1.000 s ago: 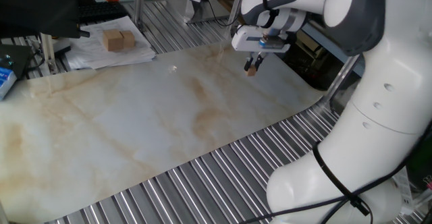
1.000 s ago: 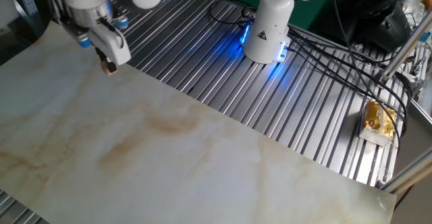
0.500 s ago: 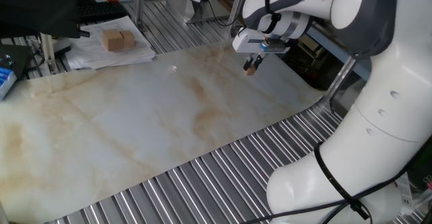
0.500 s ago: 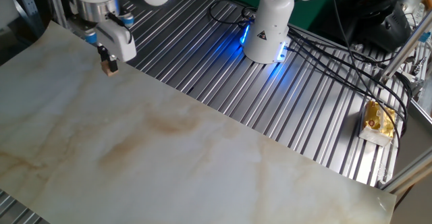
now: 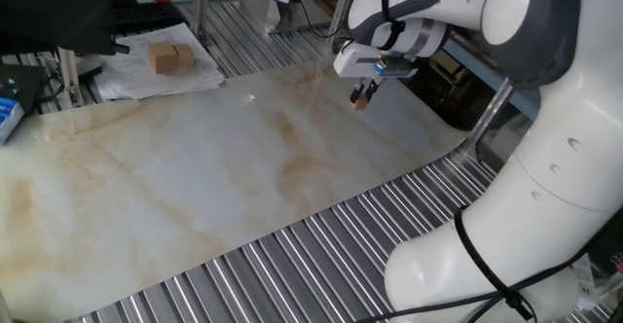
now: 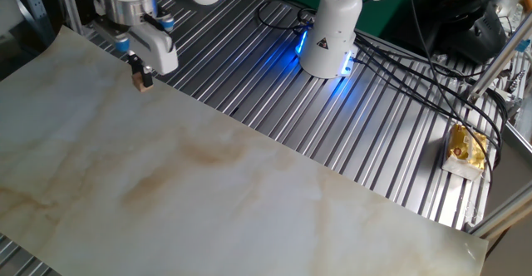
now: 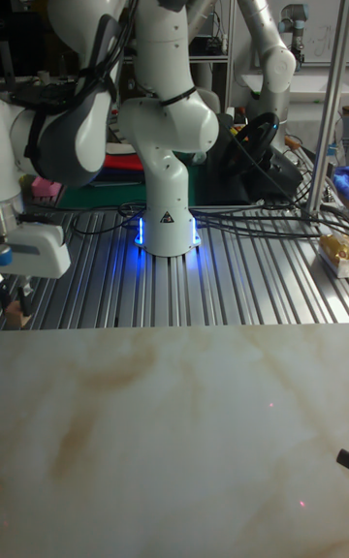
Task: Pick up the small block on the left and move it to the right
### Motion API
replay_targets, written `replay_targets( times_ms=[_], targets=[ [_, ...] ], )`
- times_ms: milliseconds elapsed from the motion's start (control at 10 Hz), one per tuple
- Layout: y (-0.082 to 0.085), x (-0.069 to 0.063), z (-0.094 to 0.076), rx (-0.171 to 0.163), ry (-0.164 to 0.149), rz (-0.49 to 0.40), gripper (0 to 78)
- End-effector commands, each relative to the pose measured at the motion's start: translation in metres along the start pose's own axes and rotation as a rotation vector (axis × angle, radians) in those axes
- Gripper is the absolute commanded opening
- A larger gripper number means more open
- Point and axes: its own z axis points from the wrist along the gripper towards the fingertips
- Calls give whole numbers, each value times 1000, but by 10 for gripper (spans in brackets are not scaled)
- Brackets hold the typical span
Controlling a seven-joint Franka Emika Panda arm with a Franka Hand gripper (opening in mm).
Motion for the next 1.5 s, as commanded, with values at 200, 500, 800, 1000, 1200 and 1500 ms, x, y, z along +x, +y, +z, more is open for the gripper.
replay_targets(
  times_ms=[200, 500, 800, 1000, 1200, 1500],
  targets=[
    [1, 0, 0, -8, -1, -16, 13],
    [5, 0, 12, -24, -13, -24, 13],
    [7, 1, 13, -33, -12, -22, 13],
    [10, 5, 10, -37, 0, -23, 13],
    [11, 4, 10, -37, -3, -38, 13],
    [11, 4, 10, -44, -3, -80, 13]
  ],
)
